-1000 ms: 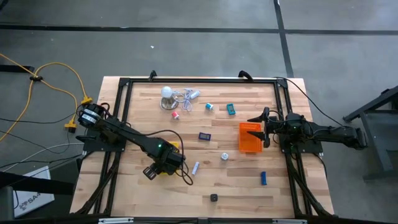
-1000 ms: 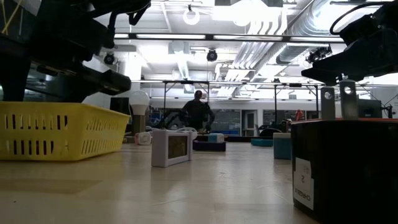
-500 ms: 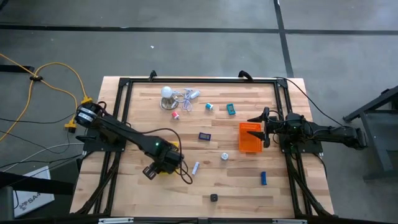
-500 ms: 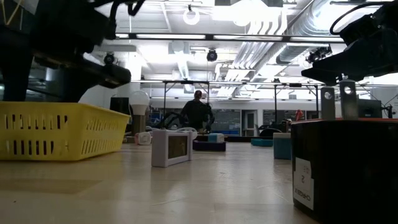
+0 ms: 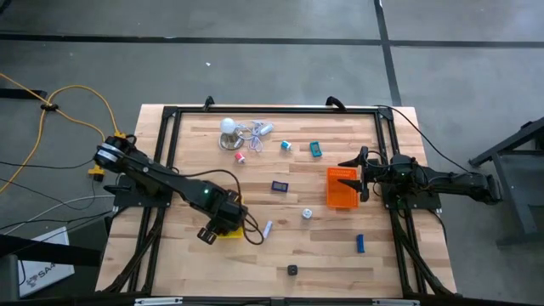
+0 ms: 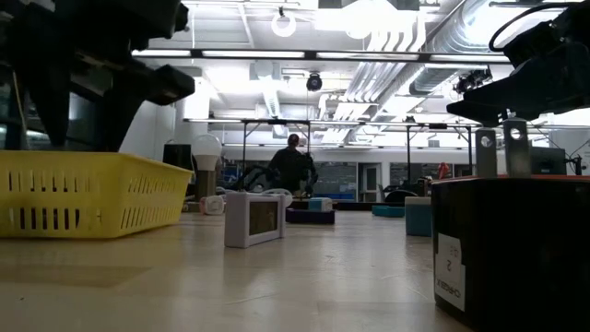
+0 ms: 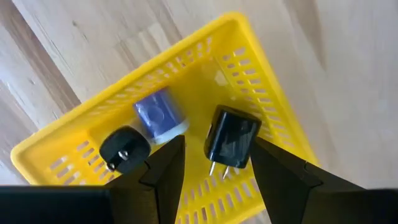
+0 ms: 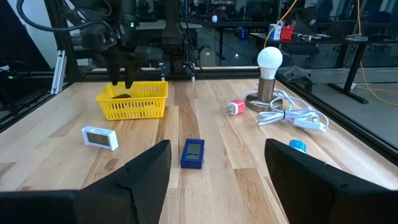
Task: Pick & Place Office items
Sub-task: Put the red charger adapter into the yellow bin
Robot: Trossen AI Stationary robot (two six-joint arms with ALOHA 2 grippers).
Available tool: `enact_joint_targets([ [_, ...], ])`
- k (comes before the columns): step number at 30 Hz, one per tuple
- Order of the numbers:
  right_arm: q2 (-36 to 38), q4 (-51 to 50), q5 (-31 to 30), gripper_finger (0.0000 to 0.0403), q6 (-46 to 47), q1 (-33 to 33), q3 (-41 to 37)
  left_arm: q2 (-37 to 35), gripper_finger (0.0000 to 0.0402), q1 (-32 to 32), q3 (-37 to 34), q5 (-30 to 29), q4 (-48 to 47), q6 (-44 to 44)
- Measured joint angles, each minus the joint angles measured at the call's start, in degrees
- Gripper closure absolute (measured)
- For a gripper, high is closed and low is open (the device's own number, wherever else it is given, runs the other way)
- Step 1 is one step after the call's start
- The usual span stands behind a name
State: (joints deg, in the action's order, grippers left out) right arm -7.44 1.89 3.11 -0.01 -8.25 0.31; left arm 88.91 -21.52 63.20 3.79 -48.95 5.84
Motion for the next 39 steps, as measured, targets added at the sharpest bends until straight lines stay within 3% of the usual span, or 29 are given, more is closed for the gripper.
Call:
enact_joint_targets([
  [8,0.0,0.0,0.0,0.0155,0.0,0.0,0.0,-3.2,0.0226,0.3,0.0,-3.9,3.4,-0.5],
  [15,0.0,0.0,0.0,0.0155,0.0,0.0,0.0,-8.5,0.0226,3.7,0.0,-8.9,4.2,-6.1],
  [25,0.0,0.0,0.0,0.0155,0.0,0.0,0.0,-10.2,0.0227,11.4,0.0,-14.2,4.7,-27.2],
  [33,0.0,0.0,0.0,0.0155,0.0,0.0,0.0,-10.1,0.0227,15.0,0.0,-14.2,4.9,-26.6],
  [39,0.0,0.0,0.0,0.0155,0.0,0.0,0.0,-10.1,0.0227,17.2,0.0,-14.2,4.9,-13.4],
])
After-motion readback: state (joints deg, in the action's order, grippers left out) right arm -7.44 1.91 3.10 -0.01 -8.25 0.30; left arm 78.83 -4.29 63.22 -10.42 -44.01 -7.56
